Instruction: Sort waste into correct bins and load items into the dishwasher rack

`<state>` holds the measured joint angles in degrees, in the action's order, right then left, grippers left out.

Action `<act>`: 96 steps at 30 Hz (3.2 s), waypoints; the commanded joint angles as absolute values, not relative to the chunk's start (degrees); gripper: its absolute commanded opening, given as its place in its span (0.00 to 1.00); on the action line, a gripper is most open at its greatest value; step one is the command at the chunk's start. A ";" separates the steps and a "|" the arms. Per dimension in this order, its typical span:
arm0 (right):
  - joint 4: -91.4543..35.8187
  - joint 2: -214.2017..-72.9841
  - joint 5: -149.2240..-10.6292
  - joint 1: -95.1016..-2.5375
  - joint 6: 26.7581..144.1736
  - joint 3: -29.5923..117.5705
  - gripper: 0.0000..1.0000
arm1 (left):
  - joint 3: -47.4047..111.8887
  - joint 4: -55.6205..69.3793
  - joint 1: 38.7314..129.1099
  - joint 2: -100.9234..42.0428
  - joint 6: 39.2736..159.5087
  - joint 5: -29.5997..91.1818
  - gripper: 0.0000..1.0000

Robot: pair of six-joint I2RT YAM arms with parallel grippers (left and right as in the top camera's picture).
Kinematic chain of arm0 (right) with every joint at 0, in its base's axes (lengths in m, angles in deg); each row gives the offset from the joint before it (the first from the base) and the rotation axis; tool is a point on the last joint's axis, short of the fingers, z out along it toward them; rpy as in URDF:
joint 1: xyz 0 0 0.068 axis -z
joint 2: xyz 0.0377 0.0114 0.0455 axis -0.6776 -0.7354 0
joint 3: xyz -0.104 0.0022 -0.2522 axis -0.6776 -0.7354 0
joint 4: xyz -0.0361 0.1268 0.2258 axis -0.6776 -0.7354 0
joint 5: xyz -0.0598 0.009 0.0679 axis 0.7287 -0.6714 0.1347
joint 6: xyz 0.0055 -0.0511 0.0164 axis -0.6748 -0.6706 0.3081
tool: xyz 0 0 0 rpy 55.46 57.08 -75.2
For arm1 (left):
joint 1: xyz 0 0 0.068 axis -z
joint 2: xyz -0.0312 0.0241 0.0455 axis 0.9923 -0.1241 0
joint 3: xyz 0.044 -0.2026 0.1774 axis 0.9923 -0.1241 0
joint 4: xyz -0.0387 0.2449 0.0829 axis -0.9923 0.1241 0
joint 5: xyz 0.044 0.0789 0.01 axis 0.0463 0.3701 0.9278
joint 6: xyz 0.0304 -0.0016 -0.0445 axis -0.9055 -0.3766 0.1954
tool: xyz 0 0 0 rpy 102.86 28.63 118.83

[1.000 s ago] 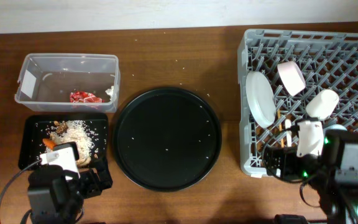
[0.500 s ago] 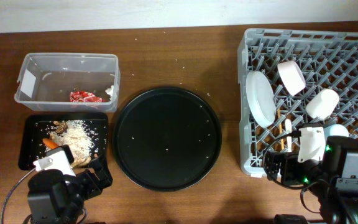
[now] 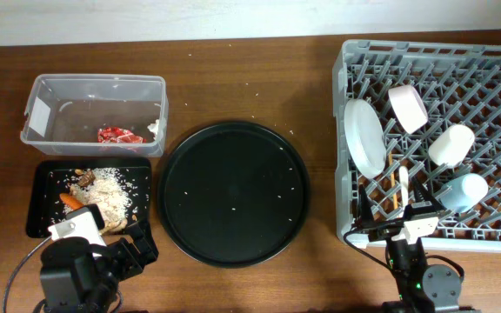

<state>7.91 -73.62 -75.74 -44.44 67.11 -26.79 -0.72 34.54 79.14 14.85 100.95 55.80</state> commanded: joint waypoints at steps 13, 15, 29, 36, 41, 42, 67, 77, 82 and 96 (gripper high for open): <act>0.28 -73.01 -71.35 -42.91 66.01 -29.57 0.99 | -1.05 34.47 79.10 15.18 101.68 55.62 0.99; 0.26 -73.01 -71.35 -42.91 65.99 -29.57 0.99 | -1.05 34.47 79.10 15.18 101.68 55.64 0.99; 0.26 -73.01 -71.35 -42.91 65.99 -29.57 0.99 | -1.24 37.18 79.28 17.15 100.63 59.14 0.99; 0.26 -73.01 -71.33 -42.91 65.99 -29.57 0.99 | -19.65 17.58 85.40 36.56 91.25 66.70 0.99; 0.28 -73.01 -71.35 -42.91 66.01 -29.57 0.99 | -37.85 -15.29 85.33 41.91 79.67 62.02 0.99; 0.26 -73.01 -71.33 -42.91 66.01 -29.57 0.99 | -41.83 -22.99 85.33 41.93 78.68 62.05 0.99; 0.26 -73.01 -71.35 -42.91 65.99 -29.57 0.99 | -47.14 -22.55 82.69 41.91 78.75 58.18 0.99; 0.26 -73.01 -71.35 -42.91 66.01 -29.57 0.99 | -47.14 -22.55 82.69 41.91 78.75 58.18 0.99; 0.26 -73.01 -71.35 -42.91 65.99 -29.57 0.99 | -47.14 -22.55 82.69 41.91 78.75 58.18 0.99; 0.26 -73.01 -71.35 -42.91 65.99 -29.57 0.99 | -47.14 -22.55 82.69 41.91 78.75 58.18 0.99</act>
